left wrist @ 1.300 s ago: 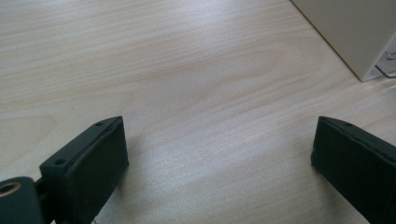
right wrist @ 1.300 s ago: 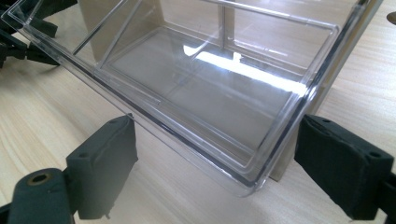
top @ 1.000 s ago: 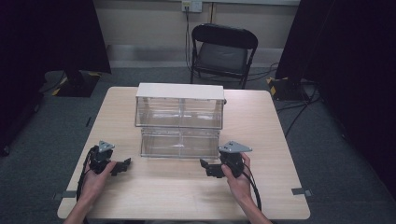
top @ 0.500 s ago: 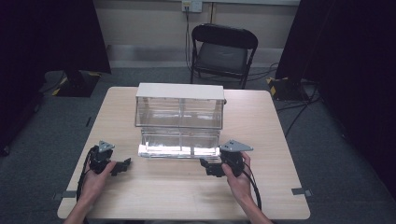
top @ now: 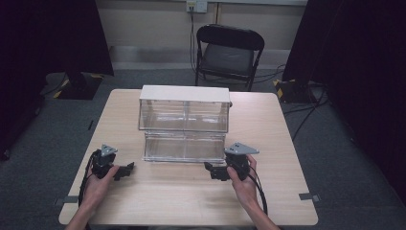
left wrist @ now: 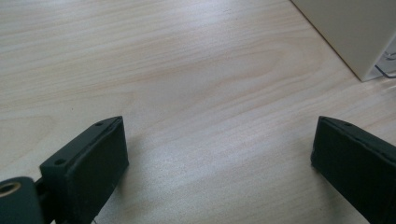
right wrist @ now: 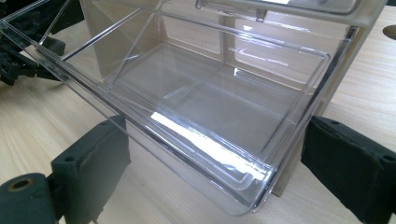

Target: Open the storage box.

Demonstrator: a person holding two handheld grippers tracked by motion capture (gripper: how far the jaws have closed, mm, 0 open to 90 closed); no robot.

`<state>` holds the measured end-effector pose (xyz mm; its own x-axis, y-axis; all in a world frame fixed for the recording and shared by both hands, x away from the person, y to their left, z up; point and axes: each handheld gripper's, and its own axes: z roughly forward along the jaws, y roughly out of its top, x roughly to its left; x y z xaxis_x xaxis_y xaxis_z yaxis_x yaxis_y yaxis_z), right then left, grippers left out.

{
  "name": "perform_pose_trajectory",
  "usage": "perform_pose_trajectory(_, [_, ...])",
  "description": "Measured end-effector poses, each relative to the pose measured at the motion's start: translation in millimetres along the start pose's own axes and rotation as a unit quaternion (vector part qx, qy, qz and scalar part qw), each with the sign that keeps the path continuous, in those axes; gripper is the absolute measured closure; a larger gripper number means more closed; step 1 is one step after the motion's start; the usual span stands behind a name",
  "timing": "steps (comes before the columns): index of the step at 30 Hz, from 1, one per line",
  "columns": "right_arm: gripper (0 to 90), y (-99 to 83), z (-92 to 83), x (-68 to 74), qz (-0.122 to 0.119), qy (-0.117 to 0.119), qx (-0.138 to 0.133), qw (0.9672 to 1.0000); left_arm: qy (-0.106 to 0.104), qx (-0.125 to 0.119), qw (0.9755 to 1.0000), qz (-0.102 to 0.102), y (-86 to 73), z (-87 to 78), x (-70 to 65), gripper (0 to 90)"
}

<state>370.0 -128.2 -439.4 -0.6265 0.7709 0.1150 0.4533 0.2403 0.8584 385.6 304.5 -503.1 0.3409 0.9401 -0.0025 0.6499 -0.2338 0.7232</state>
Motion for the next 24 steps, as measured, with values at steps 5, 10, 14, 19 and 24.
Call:
perform_pose_trajectory(5, [6.7, 1.2, -0.3, -0.2, 0.002, 0.002, 0.003, 1.0, 0.0, 0.0, 1.0, 0.0, 0.0, 0.0, 0.0, 3.4])
perform_pose_trajectory(10, [6.5, 2.3, 0.6, -0.7, 0.0, 0.001, 0.002, 1.0, 0.0, 0.0, 1.0, 0.0, 0.0, 0.0, 0.0, 3.3])
perform_pose_trajectory(14, [6.2, 3.0, 0.6, -1.0, 0.002, 0.003, 0.003, 1.0, 0.0, 0.0, 1.0, 0.0, 0.0, 0.0, 0.1, 3.3])
perform_pose_trajectory(19, [6.2, 3.3, 0.6, -1.0, 0.002, 0.003, 0.005, 1.0, 0.0, 0.0, 1.0, 0.0, 0.0, 0.0, 0.1, 3.3])
perform_pose_trajectory(24, [6.2, 3.2, 0.4, -0.2, 0.001, -0.001, 0.005, 1.0, 0.0, 0.0, 1.0, 0.0, 0.0, 0.0, 0.0, 3.3])
